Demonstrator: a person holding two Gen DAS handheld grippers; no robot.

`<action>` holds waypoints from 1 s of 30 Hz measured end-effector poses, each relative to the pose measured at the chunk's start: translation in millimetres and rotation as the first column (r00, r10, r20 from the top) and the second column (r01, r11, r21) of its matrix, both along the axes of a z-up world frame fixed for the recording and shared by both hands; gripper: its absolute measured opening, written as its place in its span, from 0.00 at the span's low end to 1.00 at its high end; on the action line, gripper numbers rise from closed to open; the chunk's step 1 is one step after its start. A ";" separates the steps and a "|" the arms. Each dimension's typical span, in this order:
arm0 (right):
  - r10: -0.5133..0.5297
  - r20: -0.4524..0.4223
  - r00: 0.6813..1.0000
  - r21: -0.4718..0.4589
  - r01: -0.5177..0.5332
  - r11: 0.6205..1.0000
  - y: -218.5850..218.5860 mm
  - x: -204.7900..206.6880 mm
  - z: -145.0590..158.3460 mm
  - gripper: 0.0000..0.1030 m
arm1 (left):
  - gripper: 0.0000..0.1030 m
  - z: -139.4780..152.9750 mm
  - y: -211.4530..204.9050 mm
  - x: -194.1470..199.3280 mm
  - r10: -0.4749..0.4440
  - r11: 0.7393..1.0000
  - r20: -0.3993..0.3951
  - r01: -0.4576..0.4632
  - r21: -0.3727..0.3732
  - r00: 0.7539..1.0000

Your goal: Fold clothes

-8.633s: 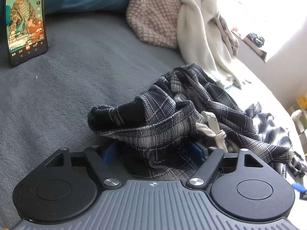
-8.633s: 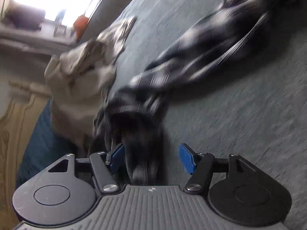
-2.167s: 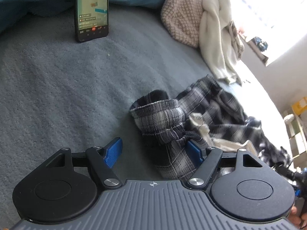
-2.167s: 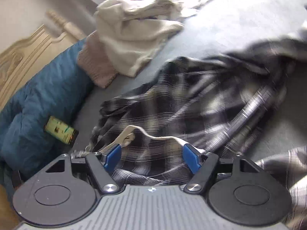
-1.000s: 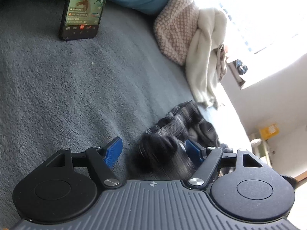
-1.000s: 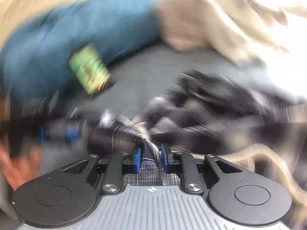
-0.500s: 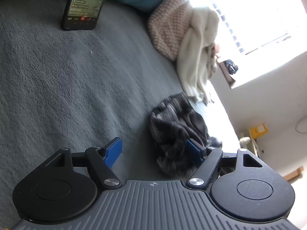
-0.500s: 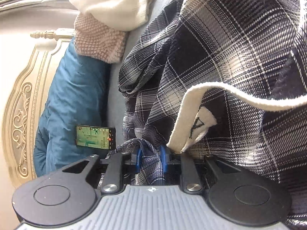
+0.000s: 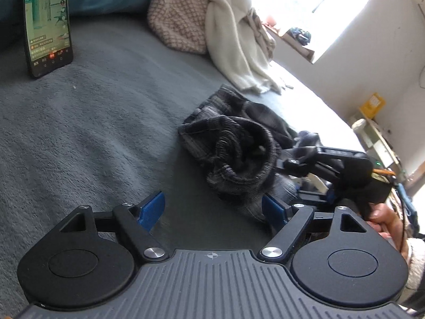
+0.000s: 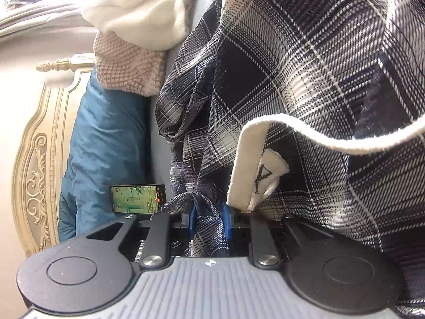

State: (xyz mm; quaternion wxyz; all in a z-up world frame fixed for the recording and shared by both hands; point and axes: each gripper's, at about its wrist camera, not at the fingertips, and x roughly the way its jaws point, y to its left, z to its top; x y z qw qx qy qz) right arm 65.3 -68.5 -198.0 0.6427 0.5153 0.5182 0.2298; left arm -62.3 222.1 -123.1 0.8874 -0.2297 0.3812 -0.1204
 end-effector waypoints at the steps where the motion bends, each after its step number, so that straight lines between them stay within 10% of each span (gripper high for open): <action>1: 0.000 0.000 1.000 0.000 0.000 1.000 -0.1 0.1 -0.2 0.20 | 0.78 -0.4 0.4 0.5 0.006 1.000 0.004 -0.006 -0.001 1.000; 30: -0.010 -0.002 1.000 0.022 0.010 1.000 -9.0 -3.6 -7.0 0.19 | 0.61 6.2 -16.3 11.7 0.026 1.000 0.095 -0.025 -0.018 0.995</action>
